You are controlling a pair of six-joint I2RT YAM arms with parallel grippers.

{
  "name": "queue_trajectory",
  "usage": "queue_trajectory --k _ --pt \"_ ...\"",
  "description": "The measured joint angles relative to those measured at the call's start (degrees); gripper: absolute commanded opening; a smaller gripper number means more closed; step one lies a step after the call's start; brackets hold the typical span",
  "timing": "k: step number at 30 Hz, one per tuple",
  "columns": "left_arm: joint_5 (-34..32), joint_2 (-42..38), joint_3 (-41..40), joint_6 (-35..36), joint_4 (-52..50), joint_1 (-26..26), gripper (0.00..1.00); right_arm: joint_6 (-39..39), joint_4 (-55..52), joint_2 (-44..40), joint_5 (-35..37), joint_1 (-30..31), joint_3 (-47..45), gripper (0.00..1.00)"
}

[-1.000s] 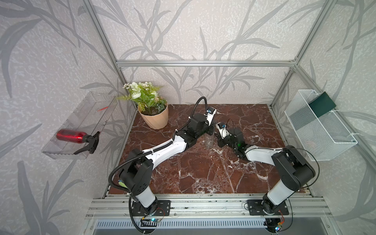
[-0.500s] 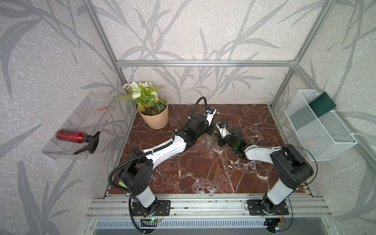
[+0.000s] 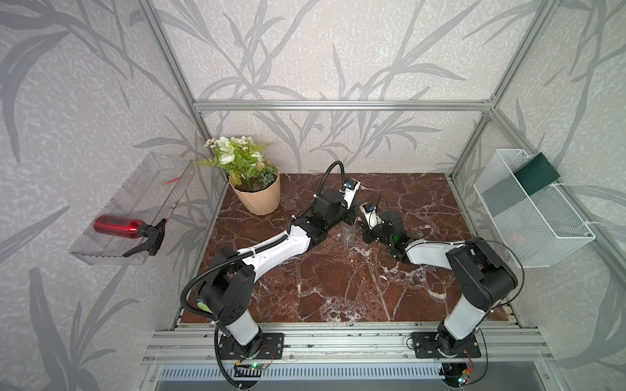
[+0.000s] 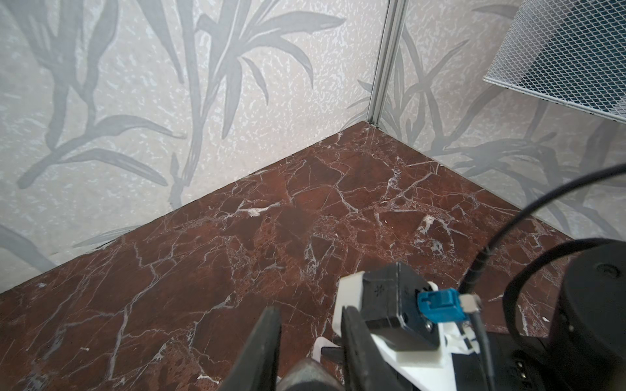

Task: Remove the label from the bottle
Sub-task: Tear open the label from the bottle.

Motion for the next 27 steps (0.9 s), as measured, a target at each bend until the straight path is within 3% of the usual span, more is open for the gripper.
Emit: queue_trajectory --k 27 --pt "0.02 0.0 0.0 -0.02 0.0 0.11 0.0 0.0 -0.39 0.09 0.37 -0.63 0.9 0.0"
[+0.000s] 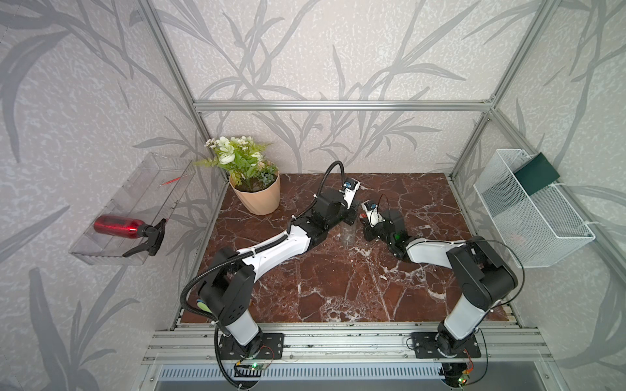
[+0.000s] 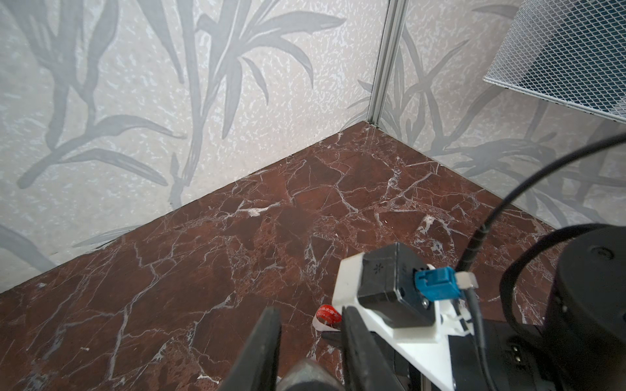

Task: Remove the label from the bottle
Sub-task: Tear open the label from the bottle.

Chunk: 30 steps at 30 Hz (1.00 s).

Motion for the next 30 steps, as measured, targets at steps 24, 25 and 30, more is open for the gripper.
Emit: queue_trajectory --k 24,25,30 --pt "1.51 0.0 0.0 -0.44 0.07 0.81 0.21 -0.07 -1.84 0.0 -0.02 0.0 0.0 0.0" --pt "1.51 0.0 0.0 -0.44 0.07 0.81 0.23 -0.07 -1.88 -0.02 -0.02 0.0 0.02 0.0" --pt "1.51 -0.02 0.0 -0.44 0.07 0.81 0.29 -0.02 -2.19 0.0 -0.07 0.0 0.09 0.0"
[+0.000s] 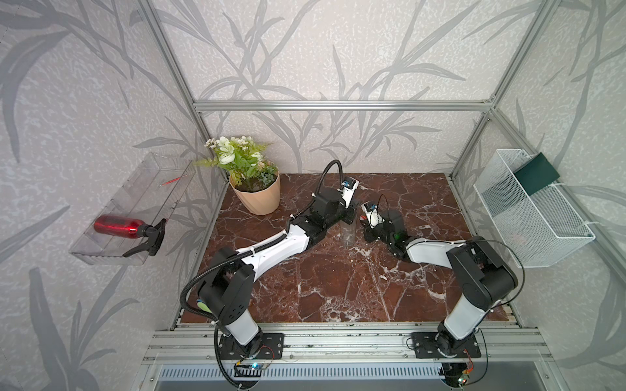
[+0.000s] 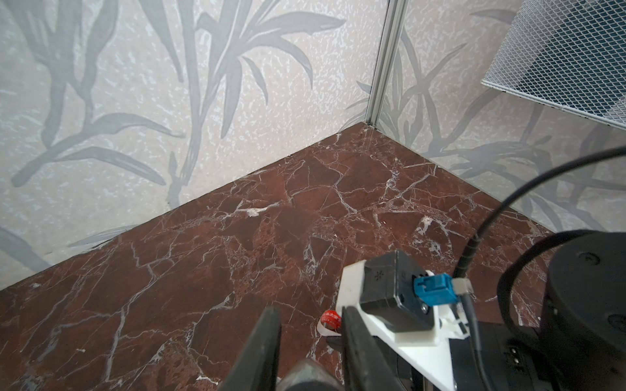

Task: Remove the label from the bottle
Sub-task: Tear open the label from the bottle.

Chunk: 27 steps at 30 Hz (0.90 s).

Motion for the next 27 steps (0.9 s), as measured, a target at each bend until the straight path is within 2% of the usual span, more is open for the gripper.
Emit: queue_trajectory --k 16,27 --pt "0.68 0.33 -0.76 -1.27 -2.23 0.0 0.44 0.17 -0.09 -0.02 -0.2 0.0 0.0 0.0" --pt "2.84 0.48 -0.74 -1.31 -2.99 0.0 0.49 0.17 -0.09 -0.02 -0.15 0.0 0.0 0.0"
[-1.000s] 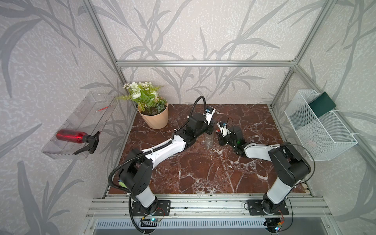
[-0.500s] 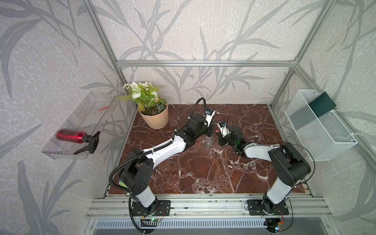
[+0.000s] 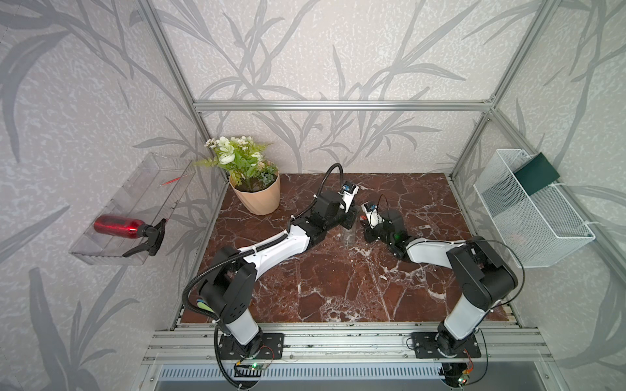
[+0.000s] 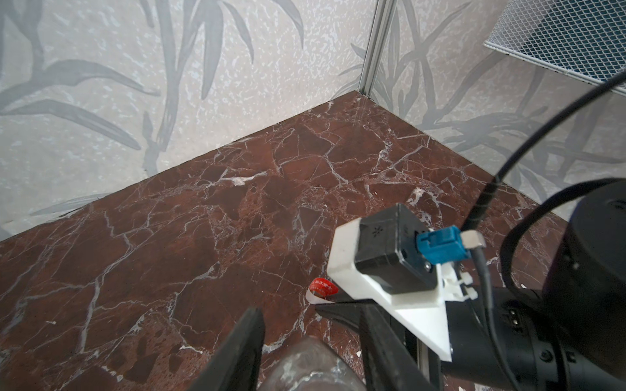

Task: Remove the label from the bottle
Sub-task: Tear open the label from the bottle.

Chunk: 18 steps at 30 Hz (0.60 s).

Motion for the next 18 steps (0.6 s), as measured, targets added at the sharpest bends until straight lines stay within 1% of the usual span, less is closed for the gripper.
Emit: queue_trajectory --k 12,18 --pt "1.14 -0.31 -1.29 -0.22 0.59 0.11 0.57 -0.02 0.07 -1.66 0.2 0.0 -0.02 0.0" --pt "1.44 -0.5 -2.23 -0.5 0.7 0.22 0.65 -0.04 0.04 -1.75 0.22 -0.02 -0.13 0.0"
